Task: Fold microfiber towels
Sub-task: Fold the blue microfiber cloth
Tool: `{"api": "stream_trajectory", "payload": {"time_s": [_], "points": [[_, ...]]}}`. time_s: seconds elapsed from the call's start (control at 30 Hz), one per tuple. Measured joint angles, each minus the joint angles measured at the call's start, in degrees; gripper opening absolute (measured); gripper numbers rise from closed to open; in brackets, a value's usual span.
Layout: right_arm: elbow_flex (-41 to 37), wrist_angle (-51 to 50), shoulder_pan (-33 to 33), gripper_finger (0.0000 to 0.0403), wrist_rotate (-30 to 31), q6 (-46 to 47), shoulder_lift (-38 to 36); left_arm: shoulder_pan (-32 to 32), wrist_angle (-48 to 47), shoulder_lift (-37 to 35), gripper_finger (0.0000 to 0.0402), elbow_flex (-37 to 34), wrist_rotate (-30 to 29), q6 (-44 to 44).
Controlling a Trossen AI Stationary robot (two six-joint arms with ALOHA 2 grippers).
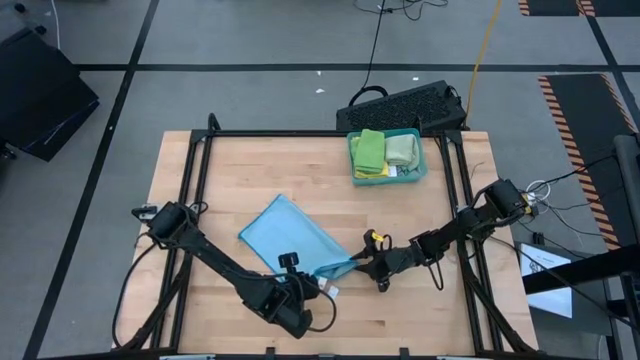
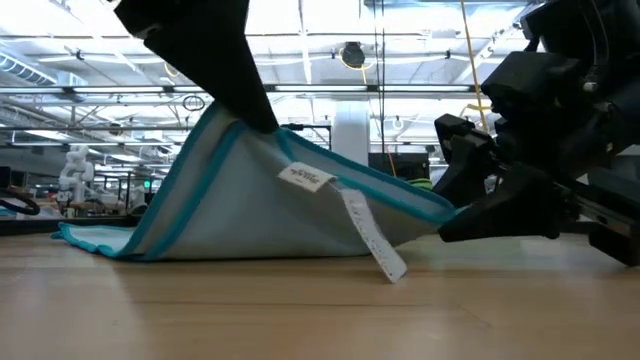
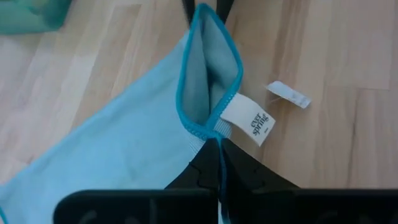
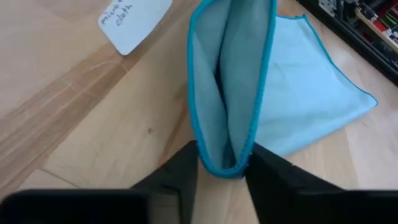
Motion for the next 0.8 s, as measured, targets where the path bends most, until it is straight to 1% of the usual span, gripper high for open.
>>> {"api": "stream_trajectory", "payload": {"time_s": [0.13, 0.3, 0.43, 0.53, 0.6, 0.67, 0.8], "points": [[0.0, 0.3, 0.0, 0.0066, -0.4, 0.3, 0.0, -0.1, -2.0, 0.0, 0.0004, 0.0, -0.1, -1.9], [1.9, 0.9, 0.0, 0.0009, -5.6, 0.4, 0.1, -0.5, -2.7, 0.0, 0.0008, 0.0, -1.2, -2.2], [5.7, 1.0, 0.2, 0.0009, -6.1, 4.7, 0.1, -1.6, -3.4, 0.0, 0.0004, 0.0, -1.2, -1.6], [9.6, -0.1, 0.4, 0.0011, -7.7, 8.4, 0.1, -3.2, -5.7, -0.5, 0.0009, 0.0, -1.0, -3.6], [12.1, -1.6, 0.8, 0.0007, -9.1, 11.6, 0.1, -4.9, -8.3, -1.1, 0.0008, 0.0, -1.0, -6.2], [14.7, -4.6, 1.3, 0.0004, -9.1, 15.1, 0.1, -6.7, -11.1, -1.9, 0.0004, 0.1, -1.1, -9.8], [20.0, -13.6, 2.3, 0.0006, -9.7, 22.4, 0.0, -11.0, -16.0, -2.2, 0.0007, 0.0, -2.4, -17.1]]}}
